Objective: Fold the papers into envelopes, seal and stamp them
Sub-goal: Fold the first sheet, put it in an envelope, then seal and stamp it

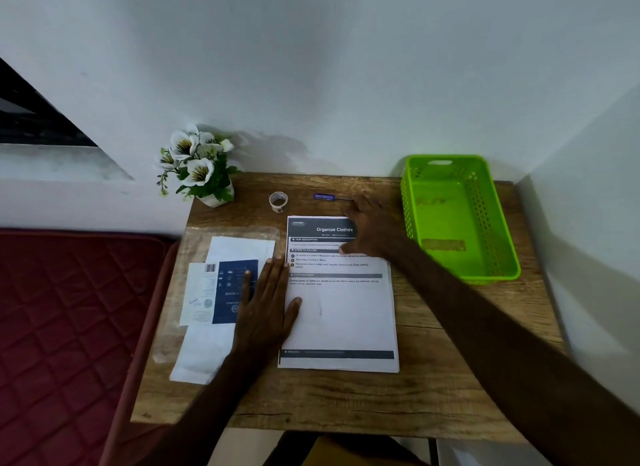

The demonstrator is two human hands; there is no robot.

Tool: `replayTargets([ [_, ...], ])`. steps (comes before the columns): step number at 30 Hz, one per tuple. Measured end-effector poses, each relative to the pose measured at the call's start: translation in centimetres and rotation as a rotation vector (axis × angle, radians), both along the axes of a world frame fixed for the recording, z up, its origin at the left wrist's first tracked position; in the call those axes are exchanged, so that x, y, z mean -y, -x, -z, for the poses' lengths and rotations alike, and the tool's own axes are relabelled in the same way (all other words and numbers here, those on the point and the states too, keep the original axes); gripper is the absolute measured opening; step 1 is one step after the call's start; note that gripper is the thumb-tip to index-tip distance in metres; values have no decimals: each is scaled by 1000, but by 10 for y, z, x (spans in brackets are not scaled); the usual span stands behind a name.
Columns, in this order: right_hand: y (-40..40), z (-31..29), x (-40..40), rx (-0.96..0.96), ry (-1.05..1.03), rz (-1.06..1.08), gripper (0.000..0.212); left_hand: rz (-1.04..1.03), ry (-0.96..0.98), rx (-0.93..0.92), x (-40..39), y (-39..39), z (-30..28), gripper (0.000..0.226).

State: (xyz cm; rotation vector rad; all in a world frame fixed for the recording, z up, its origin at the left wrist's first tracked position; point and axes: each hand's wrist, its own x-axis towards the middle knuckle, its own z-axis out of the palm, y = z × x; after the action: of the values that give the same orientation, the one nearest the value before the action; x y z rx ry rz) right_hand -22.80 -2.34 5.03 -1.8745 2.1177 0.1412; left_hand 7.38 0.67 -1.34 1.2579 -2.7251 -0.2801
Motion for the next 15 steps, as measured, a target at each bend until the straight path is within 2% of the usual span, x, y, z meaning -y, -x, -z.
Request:
replayTargets([
  [10, -7, 6, -7, -75, 137, 15, 92, -40, -3, 34, -4, 1, 0, 73],
  [15, -11, 18, -27, -111, 510, -15, 60, -74, -3, 60, -7, 3, 0, 75],
])
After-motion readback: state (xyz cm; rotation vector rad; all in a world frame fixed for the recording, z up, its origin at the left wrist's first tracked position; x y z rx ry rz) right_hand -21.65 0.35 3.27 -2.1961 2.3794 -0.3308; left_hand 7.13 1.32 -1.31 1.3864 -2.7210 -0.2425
